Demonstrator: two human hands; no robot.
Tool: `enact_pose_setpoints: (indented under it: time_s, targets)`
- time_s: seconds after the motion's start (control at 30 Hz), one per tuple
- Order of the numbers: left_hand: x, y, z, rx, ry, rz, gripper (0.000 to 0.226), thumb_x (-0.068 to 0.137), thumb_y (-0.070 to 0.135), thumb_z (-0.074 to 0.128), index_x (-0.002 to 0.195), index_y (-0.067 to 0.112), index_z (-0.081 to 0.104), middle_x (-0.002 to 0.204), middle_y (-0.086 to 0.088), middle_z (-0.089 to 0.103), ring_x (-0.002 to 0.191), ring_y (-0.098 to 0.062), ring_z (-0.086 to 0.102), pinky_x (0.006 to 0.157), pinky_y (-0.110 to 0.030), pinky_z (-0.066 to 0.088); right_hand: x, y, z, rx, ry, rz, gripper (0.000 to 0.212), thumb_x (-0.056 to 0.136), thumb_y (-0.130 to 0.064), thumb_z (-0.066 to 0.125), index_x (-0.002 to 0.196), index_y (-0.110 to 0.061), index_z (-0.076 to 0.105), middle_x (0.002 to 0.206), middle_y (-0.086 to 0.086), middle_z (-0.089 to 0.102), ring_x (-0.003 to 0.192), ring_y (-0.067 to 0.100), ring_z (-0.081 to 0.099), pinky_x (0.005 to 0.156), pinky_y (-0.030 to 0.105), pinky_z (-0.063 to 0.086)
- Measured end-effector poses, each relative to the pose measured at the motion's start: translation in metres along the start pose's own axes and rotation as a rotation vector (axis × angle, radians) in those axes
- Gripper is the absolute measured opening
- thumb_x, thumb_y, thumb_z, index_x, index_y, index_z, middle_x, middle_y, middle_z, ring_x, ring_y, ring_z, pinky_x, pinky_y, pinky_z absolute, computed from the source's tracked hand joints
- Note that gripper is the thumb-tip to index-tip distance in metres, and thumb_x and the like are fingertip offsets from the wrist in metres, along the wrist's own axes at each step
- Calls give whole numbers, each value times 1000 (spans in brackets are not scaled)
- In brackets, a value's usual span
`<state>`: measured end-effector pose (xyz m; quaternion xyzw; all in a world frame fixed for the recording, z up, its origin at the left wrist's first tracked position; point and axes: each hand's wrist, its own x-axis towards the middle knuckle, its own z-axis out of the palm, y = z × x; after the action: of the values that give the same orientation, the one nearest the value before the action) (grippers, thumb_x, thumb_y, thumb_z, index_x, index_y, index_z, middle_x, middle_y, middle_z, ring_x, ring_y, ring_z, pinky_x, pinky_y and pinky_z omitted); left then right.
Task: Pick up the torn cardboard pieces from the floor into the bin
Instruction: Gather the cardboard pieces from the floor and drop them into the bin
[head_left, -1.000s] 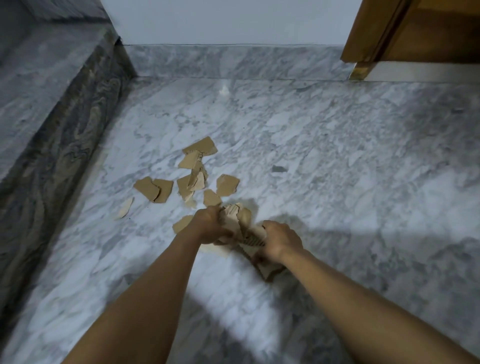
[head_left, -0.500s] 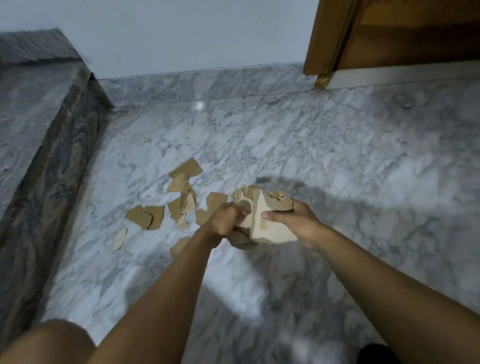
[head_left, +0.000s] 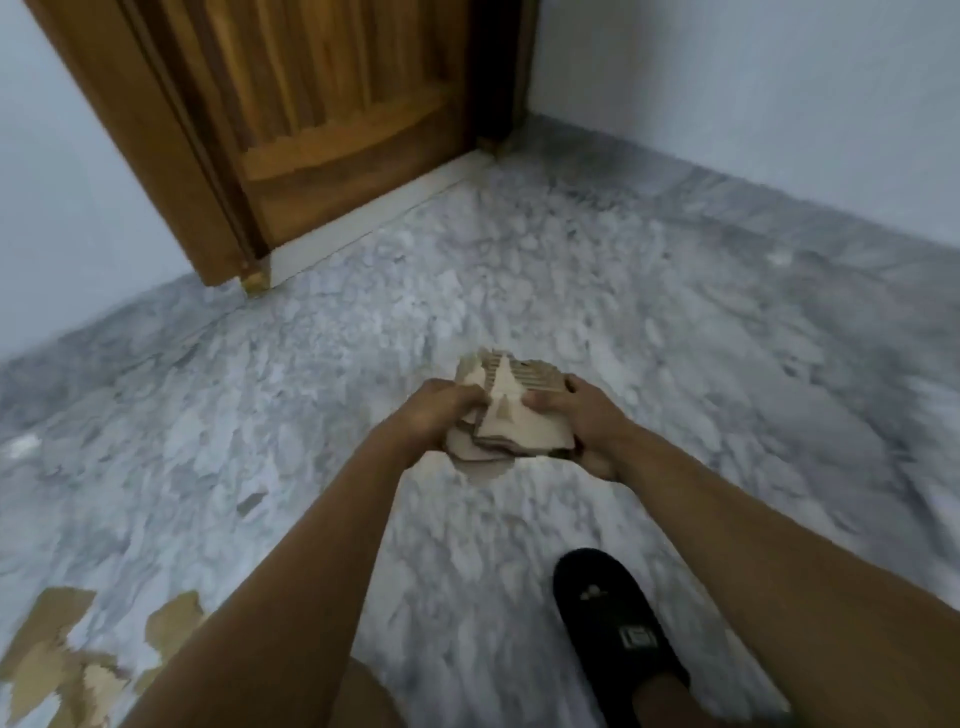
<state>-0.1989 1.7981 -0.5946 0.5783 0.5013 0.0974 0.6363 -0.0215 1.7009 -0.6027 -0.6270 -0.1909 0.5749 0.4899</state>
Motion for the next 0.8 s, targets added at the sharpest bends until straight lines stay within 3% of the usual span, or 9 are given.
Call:
enact_pose_setpoints:
  time_s: [0.23,0.37,0.67,0.8]
  targets:
    - [-13,137,167,185,-361,252,28,90,20,67,113,6,71,104,-14,75,95,-31,72,84,-47,60,-114,-51,-163,241,309,-173,38,89,-13,71,126,-20,62,117,12,72,105,35,69,82,50,61]
    - [-30,197,274,233,-471,350,26,92,19,63,114,6,69,103,-15,75,95,-32,72,83,-46,59,-176,-77,-259,285,410,-282,38,88,-11,70,124,-21,65,116,12,74,108,36,69,92,60,55]
    - [-65,277,547,240,-697,502,16,95,11,59,107,10,70,103,-13,75,94,-30,72,87,-46,58,-308,-86,-498,309,663,-442,44,82,-9,79,122,-21,66,114,10,74,104,37,71,81,61,58]
    - [-97,298,700,267,-815,557,20,95,7,57,113,9,66,107,-15,72,95,-29,71,79,-40,59,-381,-66,-626,347,793,-479,51,77,-12,84,124,-17,65,116,10,74,106,35,70,90,61,55]
